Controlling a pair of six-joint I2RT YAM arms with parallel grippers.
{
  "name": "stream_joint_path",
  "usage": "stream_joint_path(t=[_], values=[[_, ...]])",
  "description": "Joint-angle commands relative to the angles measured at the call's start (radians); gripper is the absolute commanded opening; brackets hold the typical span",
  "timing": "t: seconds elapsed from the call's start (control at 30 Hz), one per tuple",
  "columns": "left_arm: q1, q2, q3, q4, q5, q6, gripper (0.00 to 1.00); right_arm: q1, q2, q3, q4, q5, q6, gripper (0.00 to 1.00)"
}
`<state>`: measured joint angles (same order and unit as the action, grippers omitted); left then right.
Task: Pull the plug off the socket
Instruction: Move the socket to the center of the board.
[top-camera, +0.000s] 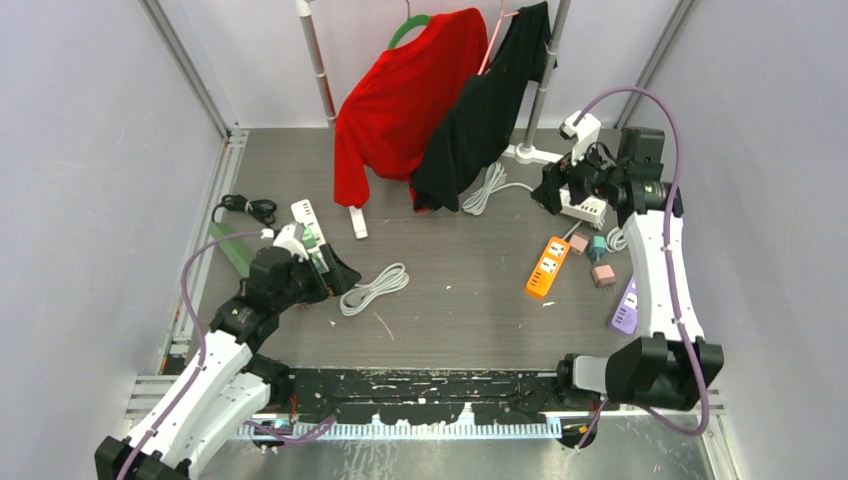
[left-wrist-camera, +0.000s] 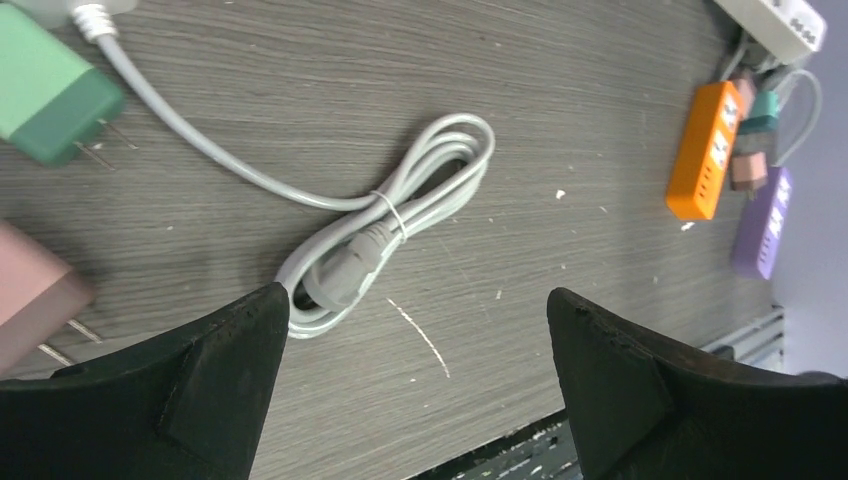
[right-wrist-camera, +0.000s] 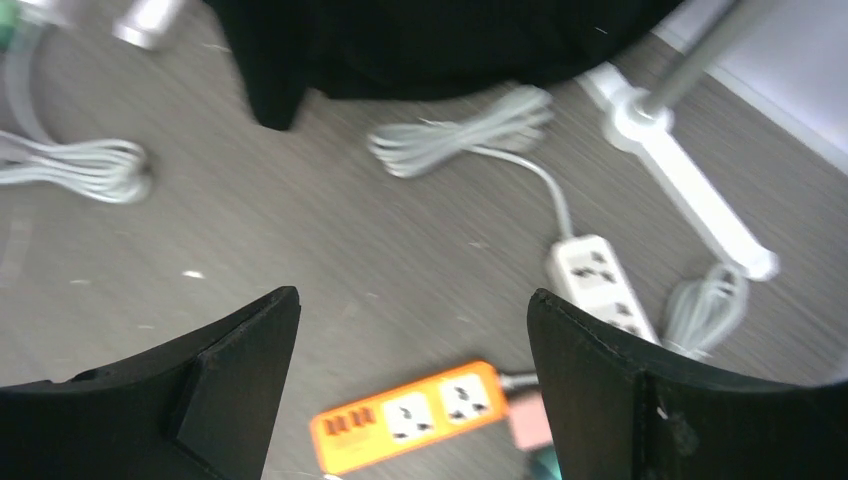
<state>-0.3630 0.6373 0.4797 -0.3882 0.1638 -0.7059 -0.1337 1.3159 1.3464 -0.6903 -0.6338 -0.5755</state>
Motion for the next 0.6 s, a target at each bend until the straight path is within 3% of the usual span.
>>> stream_joint_path(t=[0.0,0.27,0.37,0.57], values=[[-0.002,0.051,0.063,-0.011,-0.108,0.039,1.00,0.000,-0.091,-0.065,0.003,-0.261,0.224,0.89],[-0.003,0.232,0.111,0.071,-0.225,0.042,1.00,-0.009,-0.232,-0.359,0.426,-0.420,0.605,0.97],[-0.002,0.333,0.128,0.098,-0.230,0.043,0.96,-0.016,-0.251,-0.408,0.471,-0.420,0.631,0.97],[-0.002,0.424,0.138,0.087,-0.320,-0.024,1.00,-0.021,-0.251,-0.434,0.492,-0.420,0.635,0.97]])
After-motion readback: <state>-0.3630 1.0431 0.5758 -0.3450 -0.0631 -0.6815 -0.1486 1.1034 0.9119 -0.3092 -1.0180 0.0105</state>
